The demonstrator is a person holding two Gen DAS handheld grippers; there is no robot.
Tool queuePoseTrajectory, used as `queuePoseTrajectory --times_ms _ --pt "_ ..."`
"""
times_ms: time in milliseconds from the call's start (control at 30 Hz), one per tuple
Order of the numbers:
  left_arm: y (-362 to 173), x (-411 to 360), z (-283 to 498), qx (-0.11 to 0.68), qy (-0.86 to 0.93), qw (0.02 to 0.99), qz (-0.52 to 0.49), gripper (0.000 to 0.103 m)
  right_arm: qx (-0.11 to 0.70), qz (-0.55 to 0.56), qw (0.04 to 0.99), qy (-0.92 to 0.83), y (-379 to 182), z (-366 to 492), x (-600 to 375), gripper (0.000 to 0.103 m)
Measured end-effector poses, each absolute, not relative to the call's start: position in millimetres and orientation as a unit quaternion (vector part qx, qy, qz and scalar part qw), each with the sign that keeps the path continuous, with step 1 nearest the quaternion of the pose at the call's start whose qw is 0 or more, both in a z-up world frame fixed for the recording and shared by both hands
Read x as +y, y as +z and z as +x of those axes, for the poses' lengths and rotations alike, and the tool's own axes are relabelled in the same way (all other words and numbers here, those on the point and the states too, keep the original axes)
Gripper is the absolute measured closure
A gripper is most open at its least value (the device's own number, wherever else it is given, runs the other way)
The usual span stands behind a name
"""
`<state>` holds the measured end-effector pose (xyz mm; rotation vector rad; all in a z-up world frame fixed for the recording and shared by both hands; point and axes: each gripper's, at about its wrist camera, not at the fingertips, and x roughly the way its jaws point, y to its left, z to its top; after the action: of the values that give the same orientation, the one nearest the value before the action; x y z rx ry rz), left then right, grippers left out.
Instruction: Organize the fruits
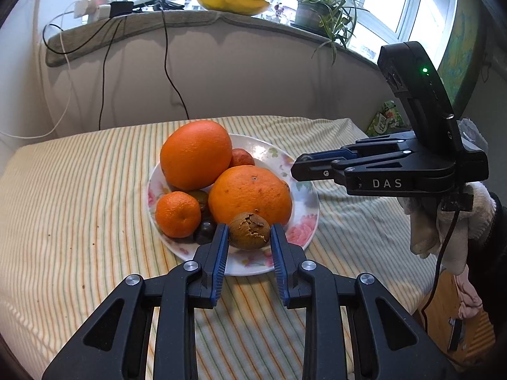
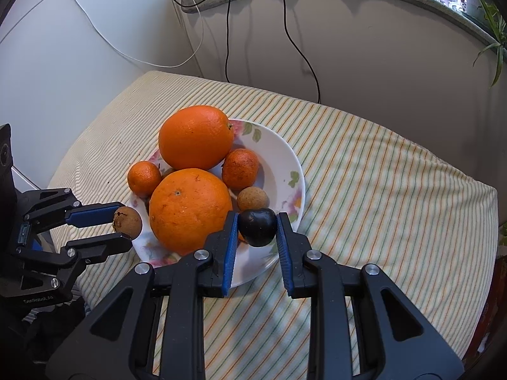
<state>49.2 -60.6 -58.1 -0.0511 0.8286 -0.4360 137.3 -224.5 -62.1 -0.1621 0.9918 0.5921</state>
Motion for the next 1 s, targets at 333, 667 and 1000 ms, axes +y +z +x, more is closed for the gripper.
queuePoseTrajectory --times_ms 333,667,1000 --pt "-56.9 -55.8 47.9 0.397 -0.201 0.895 -0.025 0.077 0.468 -0.082 0.833 0.282 -63.2 136.8 -222.4 0.078" --pt "-58.7 -50.7 48.3 0.399 -0.195 0.896 -0.025 0.073 0.464 -0.081 0.836 0.280 -61.7 135.0 -223.3 0.053" --pt "-54.8 -47.2 45.5 0.395 -0.185 0.900 -0.025 0.059 0.453 -0.080 0.843 0.277 -58.0 125.6 -226.7 0.041"
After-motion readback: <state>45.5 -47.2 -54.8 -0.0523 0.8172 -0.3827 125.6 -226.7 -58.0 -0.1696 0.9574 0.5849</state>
